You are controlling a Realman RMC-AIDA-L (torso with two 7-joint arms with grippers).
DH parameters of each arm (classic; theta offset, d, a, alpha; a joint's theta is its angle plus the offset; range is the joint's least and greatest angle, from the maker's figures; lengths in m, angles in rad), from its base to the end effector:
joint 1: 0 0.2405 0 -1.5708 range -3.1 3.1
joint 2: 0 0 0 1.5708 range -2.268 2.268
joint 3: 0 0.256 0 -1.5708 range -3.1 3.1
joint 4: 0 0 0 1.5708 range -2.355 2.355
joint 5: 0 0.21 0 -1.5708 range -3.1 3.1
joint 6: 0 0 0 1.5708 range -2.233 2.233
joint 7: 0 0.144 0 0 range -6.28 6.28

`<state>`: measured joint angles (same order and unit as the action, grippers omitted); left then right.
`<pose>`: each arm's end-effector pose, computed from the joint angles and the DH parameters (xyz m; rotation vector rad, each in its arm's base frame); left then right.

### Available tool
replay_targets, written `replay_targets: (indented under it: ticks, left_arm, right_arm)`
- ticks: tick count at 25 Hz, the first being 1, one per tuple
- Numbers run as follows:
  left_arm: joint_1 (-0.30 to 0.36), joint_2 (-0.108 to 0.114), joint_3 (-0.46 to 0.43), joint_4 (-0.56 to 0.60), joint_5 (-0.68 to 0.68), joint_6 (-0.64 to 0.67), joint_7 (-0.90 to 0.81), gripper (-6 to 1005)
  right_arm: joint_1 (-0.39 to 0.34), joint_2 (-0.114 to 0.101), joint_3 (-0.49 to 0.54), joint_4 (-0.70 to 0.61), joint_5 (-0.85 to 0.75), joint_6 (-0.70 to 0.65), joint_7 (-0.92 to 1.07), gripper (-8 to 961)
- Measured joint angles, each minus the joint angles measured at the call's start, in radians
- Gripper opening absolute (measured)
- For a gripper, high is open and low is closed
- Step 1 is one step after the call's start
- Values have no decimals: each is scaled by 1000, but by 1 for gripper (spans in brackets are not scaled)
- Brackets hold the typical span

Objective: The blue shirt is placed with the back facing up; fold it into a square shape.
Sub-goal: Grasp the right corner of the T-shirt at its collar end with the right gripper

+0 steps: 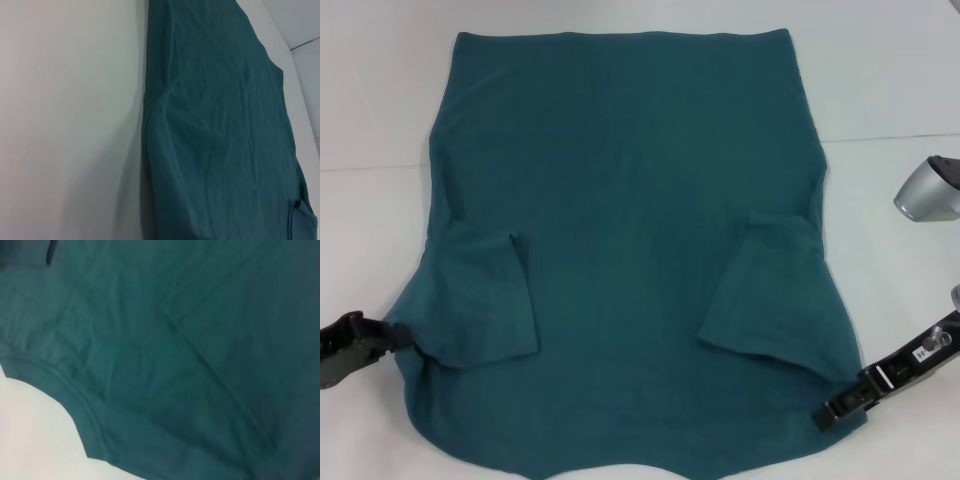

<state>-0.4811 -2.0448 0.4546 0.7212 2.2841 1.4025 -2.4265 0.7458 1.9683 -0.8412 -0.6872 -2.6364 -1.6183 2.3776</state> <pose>-0.3389 0.3277 0.0413 -1.8641 -2.0014 -0.6496 0.2776 0.3517 0.0213 -2.5287 1.6474 -0.3620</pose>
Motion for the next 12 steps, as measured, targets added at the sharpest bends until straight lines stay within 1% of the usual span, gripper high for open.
replay_targets:
  ticks: [10,12]
  left_arm:
    - [-1,0,0,0,0,-1,-2,0]
    - [-1,0,1,0,0,-1,-2,0]
  right_arm:
    - [4,0,6,-4,3,13,21,912]
    - [5,-1,5,-4,3,13,19,828]
